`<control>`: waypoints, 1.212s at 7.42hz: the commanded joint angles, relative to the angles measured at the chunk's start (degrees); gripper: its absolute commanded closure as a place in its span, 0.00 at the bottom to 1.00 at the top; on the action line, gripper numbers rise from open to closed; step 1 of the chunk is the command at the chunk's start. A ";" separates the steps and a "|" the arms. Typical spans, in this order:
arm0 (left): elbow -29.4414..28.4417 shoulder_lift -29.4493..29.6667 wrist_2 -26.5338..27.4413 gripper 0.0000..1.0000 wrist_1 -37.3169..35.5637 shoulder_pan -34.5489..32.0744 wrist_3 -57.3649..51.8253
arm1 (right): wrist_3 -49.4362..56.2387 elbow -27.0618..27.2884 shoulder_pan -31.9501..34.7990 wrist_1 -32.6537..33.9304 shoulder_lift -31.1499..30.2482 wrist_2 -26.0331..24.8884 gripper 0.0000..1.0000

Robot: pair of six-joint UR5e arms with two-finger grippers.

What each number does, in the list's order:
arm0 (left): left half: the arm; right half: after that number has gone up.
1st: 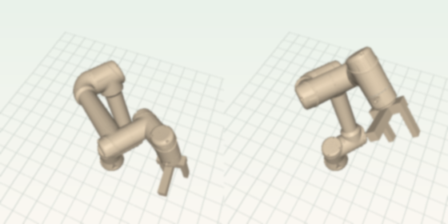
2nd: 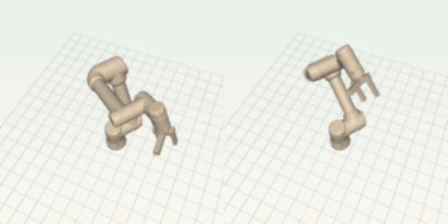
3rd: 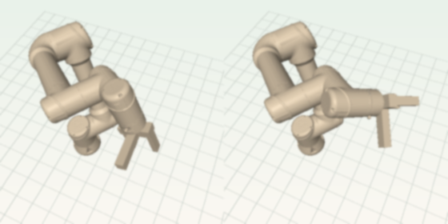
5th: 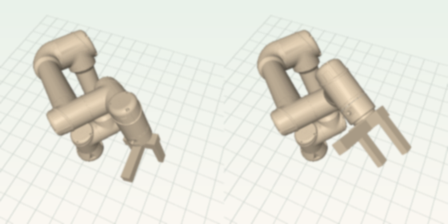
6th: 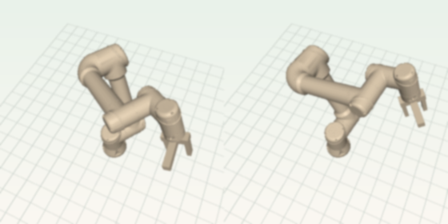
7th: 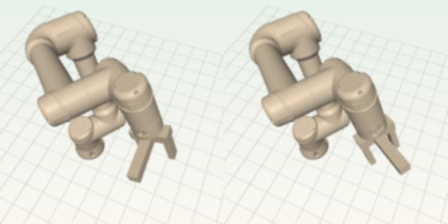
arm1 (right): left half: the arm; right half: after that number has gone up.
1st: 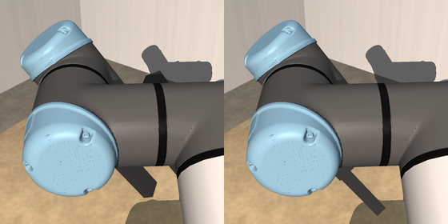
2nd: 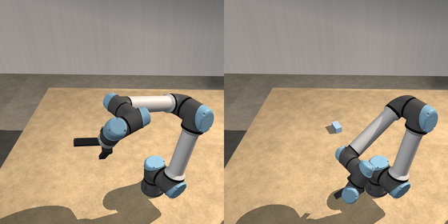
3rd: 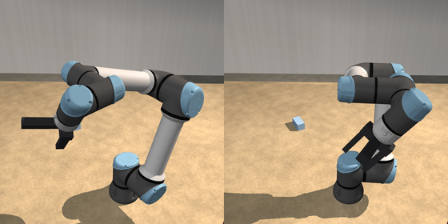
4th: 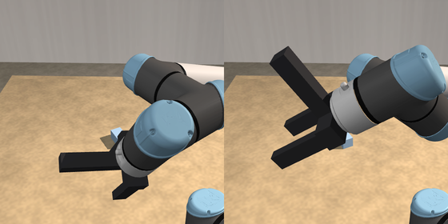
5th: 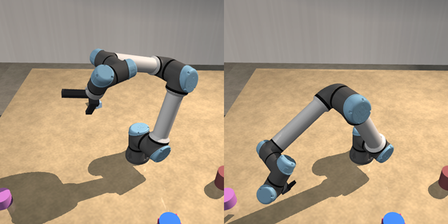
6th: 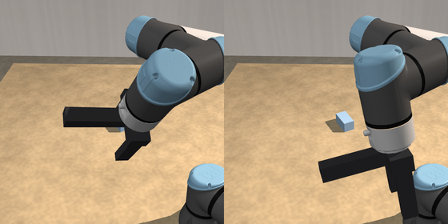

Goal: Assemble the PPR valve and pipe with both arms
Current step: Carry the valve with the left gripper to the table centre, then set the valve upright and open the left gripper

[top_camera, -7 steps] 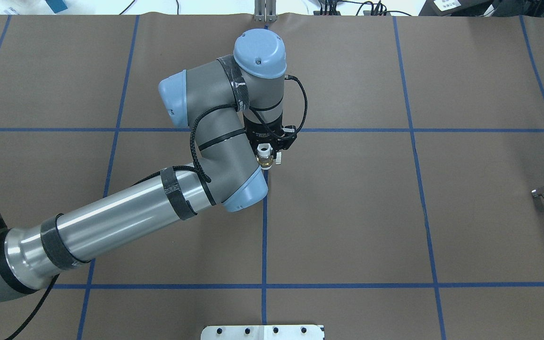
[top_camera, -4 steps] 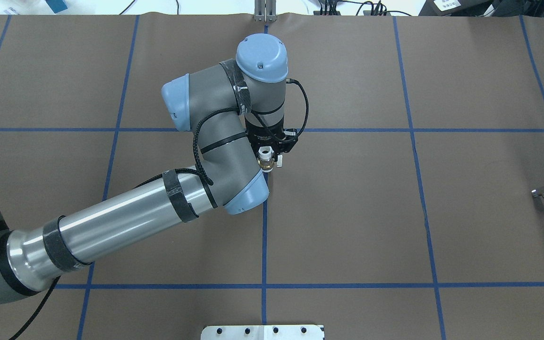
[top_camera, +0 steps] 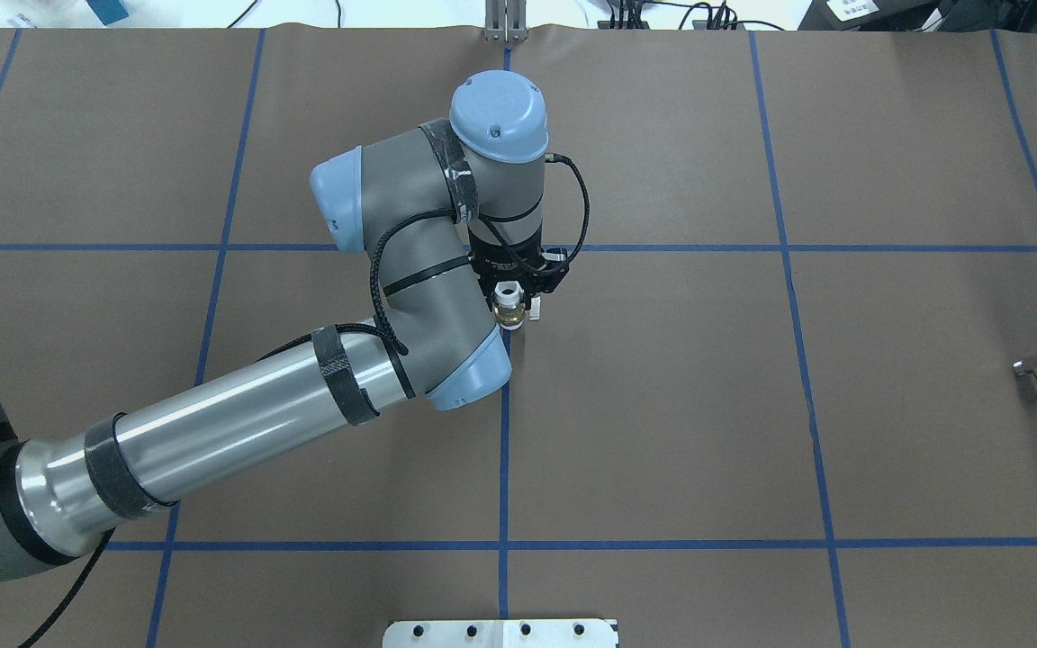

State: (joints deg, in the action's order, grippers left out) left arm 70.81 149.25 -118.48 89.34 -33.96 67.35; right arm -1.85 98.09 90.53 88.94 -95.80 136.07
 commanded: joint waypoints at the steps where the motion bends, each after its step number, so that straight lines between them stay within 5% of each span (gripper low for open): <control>1: -0.23 -0.10 0.00 1.00 0.13 0.38 -0.29 | 0.00 -0.01 0.00 0.00 -0.09 -0.01 0.01; 2: -0.15 -0.27 0.00 0.80 0.13 0.38 -1.16 | 0.00 -0.01 0.00 0.00 0.00 -0.01 0.01; 3: -0.15 -0.45 0.09 0.16 0.13 0.38 -2.48 | 0.09 -0.18 0.00 0.00 0.00 -0.01 0.01; 4: -0.06 -0.45 0.17 0.00 0.21 0.47 -2.14 | 0.09 -0.44 0.00 -0.09 0.00 -0.01 0.01; 7: 1.60 -0.45 0.18 0.00 0.57 0.30 -1.88 | 0.09 -0.18 0.00 -0.09 0.17 0.08 0.01; 9: 8.86 -1.84 -0.61 0.00 -2.05 -3.37 -2.05 | 0.79 0.25 0.00 -0.09 1.66 0.07 0.01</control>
State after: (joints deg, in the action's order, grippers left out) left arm 75.20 148.41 -118.60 88.99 -35.09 65.40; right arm -1.51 97.97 90.50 88.86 -95.13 136.10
